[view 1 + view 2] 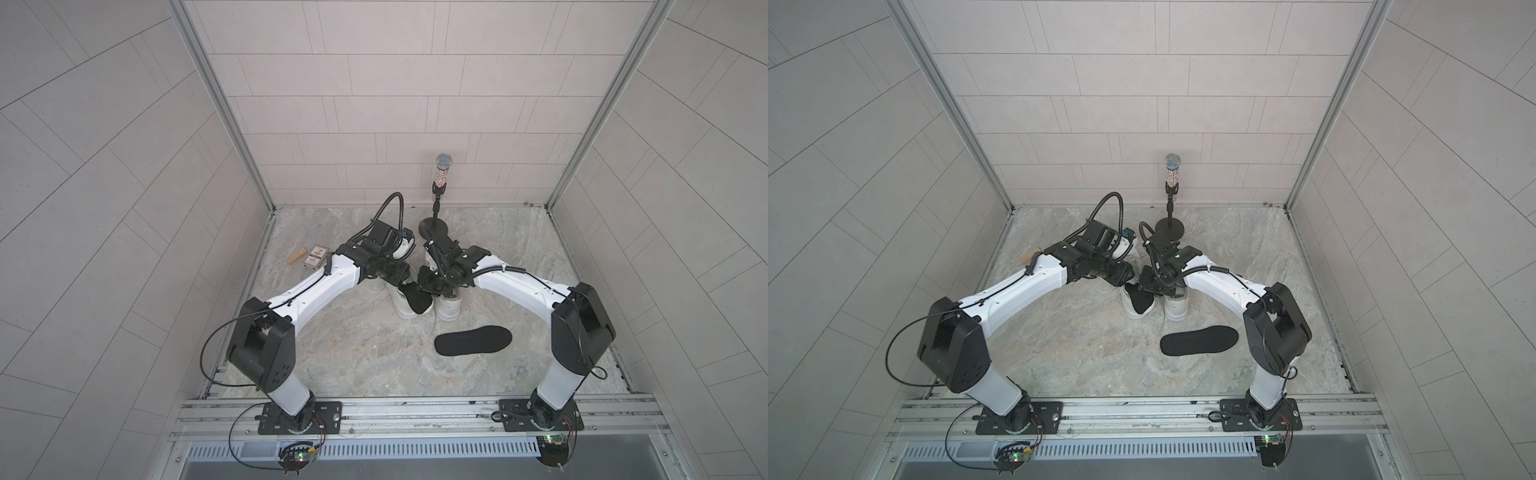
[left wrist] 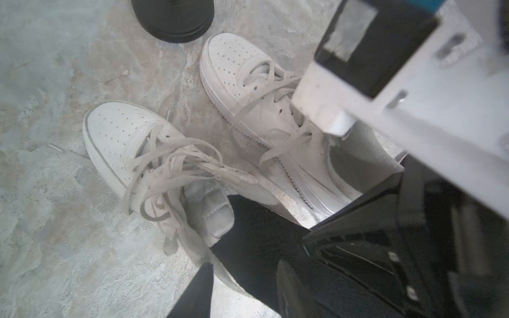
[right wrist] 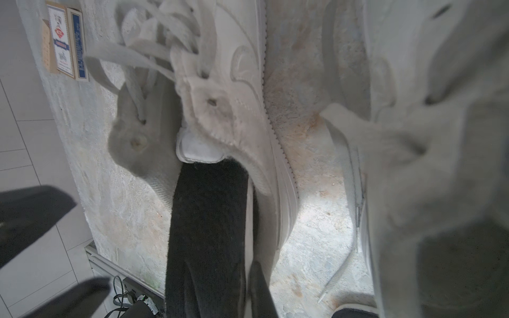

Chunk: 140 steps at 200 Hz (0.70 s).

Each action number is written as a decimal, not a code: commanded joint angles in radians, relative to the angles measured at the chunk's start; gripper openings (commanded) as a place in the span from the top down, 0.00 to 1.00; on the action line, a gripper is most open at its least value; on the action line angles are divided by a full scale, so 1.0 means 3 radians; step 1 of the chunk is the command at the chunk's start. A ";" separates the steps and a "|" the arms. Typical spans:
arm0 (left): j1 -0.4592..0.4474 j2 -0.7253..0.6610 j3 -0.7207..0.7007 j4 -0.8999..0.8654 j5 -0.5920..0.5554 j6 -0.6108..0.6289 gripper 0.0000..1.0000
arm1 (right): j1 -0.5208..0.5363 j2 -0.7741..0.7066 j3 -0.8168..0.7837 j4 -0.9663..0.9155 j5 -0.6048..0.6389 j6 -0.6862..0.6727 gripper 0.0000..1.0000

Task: Insert the insole into the shoe
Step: Take out the insole from the shoe.

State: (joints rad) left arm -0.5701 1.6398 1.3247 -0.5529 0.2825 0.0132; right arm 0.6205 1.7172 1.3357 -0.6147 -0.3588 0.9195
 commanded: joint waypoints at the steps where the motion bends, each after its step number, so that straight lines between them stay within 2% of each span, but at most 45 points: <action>1: -0.0012 0.0183 0.0210 -0.0089 -0.0002 0.0198 0.58 | -0.0072 -0.0170 -0.0053 -0.0081 0.0222 0.0050 1.00; 51: -0.0012 0.0351 0.0155 -0.0029 -0.0046 0.0282 0.60 | -0.0120 -0.0345 0.0006 -0.0380 0.0060 -0.0012 1.00; 86: -0.0011 0.0531 0.0275 -0.0134 -0.0331 0.0135 0.58 | -0.0192 -0.0456 0.0006 -0.0327 -0.0102 -0.0144 1.00; 112: -0.0002 0.0545 0.0371 -0.0135 -0.0207 -0.0129 0.52 | -0.0219 -0.0460 0.0012 -0.0386 -0.0084 -0.0211 1.00; 140: -0.0006 0.0393 0.0429 -0.0205 -0.0276 -0.0518 0.51 | -0.0232 -0.0545 0.0118 -0.0505 -0.0156 -0.0261 1.00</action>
State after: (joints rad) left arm -0.5686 1.8050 1.4082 -0.5880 0.2184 -0.0296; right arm 0.5552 1.6188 1.3293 -0.7300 -0.3885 0.8677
